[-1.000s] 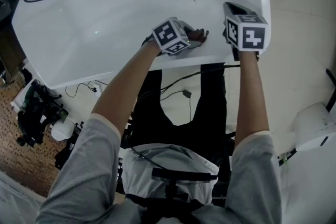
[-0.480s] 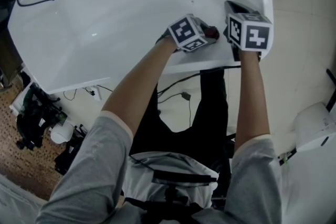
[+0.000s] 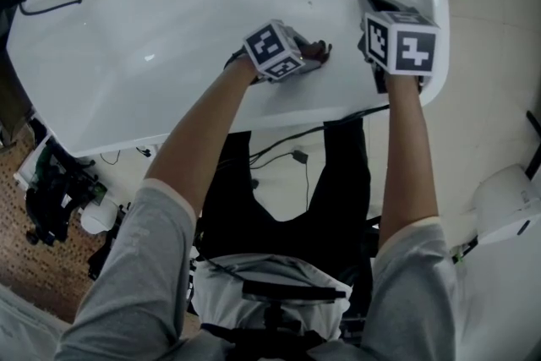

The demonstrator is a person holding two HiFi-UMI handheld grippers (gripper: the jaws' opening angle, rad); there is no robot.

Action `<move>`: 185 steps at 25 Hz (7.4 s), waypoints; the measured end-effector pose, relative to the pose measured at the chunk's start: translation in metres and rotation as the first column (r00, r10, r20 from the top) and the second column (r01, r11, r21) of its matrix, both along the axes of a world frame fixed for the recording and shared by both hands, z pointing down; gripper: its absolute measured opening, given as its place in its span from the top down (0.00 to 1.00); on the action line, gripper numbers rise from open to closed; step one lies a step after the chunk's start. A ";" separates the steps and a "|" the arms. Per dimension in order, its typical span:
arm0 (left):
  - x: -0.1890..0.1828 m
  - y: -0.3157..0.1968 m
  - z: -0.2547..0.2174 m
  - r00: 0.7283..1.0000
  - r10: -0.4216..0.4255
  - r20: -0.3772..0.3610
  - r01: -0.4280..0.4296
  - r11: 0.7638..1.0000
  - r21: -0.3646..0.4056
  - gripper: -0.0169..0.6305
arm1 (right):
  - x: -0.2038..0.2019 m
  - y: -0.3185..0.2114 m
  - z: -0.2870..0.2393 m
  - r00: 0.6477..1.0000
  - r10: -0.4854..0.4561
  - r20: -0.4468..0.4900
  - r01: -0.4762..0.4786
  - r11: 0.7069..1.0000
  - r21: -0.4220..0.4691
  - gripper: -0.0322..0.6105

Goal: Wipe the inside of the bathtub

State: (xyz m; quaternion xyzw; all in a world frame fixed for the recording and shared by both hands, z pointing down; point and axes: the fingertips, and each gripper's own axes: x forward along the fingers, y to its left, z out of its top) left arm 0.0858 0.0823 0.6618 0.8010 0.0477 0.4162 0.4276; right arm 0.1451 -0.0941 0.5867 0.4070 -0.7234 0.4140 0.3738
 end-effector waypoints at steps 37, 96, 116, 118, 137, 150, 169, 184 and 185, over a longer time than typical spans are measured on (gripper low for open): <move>0.016 -0.028 0.087 0.997 -0.079 -0.006 0.079 0.996 0.040 0.81 | -0.029 -0.011 0.097 1.000 -0.022 0.006 0.022 0.999 -0.042 0.95; 0.000 -0.059 0.243 0.972 0.047 0.232 -0.115 0.950 0.290 0.81 | -0.073 -0.038 0.137 0.981 -0.057 0.186 0.087 0.983 -0.161 0.95; -0.074 -0.142 0.260 0.919 -0.023 0.394 -0.114 0.941 0.319 0.82 | -0.075 -0.048 0.131 0.981 -0.063 0.185 0.086 0.989 -0.123 0.95; -0.070 -0.138 0.260 0.921 -0.012 0.390 -0.126 0.937 0.326 0.81 | -0.076 -0.049 0.131 0.981 -0.071 0.182 0.094 0.989 -0.118 0.95; -0.079 -0.112 0.262 0.912 0.021 0.409 -0.188 0.909 0.372 0.82 | -0.074 -0.047 0.132 0.983 -0.098 0.154 0.115 0.987 -0.108 0.95; -0.030 -0.105 0.254 0.953 -0.010 0.302 -0.092 0.942 0.322 0.82 | -0.076 -0.051 0.127 0.984 -0.104 0.142 0.117 0.989 -0.090 0.95; 0.027 -0.053 0.210 0.998 -0.019 0.061 0.020 1.000 -0.024 0.83 | -0.072 -0.064 0.124 0.987 -0.115 0.110 0.122 0.991 -0.052 0.95; 0.060 -0.040 0.090 0.996 0.005 -0.088 -0.011 0.998 -0.063 0.84 | -0.055 -0.070 0.047 0.996 0.008 0.088 -0.013 0.998 0.056 0.95; 0.062 -0.039 0.082 0.996 -0.005 -0.093 -0.002 0.998 -0.066 0.84 | -0.053 -0.068 0.037 0.995 0.016 0.096 -0.022 0.998 0.059 0.95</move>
